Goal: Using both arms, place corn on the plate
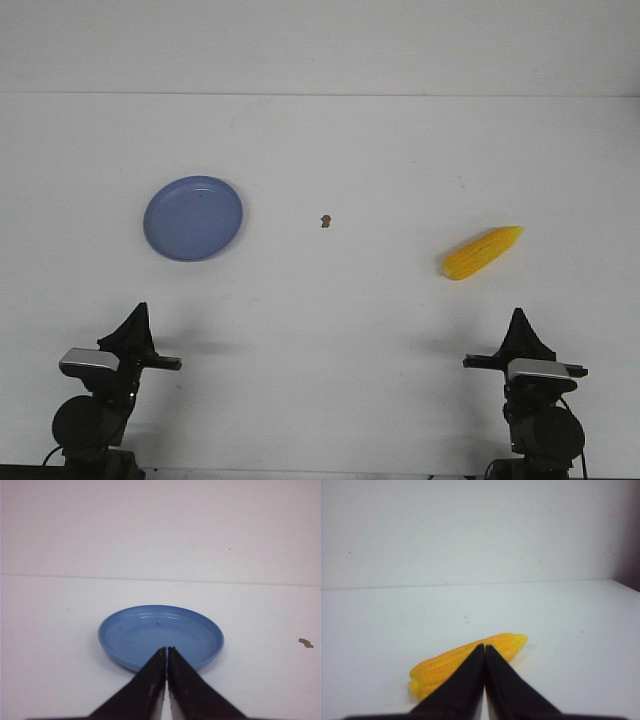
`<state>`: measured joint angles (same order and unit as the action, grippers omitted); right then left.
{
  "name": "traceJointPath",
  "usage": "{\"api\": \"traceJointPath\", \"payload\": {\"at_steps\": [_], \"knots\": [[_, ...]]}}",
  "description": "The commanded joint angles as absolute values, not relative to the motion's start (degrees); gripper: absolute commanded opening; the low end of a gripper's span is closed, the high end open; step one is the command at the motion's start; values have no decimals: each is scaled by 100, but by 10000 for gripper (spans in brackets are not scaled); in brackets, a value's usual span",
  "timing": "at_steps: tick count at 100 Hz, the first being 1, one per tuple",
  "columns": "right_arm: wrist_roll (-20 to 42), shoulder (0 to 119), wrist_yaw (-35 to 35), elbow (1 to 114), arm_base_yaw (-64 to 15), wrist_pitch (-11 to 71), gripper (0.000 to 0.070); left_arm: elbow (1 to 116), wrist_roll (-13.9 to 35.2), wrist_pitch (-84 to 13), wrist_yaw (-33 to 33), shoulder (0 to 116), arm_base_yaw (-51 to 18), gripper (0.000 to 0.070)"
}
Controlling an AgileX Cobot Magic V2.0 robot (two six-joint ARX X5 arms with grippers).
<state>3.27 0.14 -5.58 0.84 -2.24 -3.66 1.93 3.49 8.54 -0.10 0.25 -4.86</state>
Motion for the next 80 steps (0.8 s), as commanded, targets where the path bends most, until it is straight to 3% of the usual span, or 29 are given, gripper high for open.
{"api": "traceJointPath", "payload": {"at_steps": [1, 80], "knots": [[386, 8, -545, 71, -228, -427, 4, 82, 259, 908, -23, 19, -484, 13], [329, 8, -550, 71, -228, -432, 4, 263, 305, 948, -23, 19, -484, 13]]}}
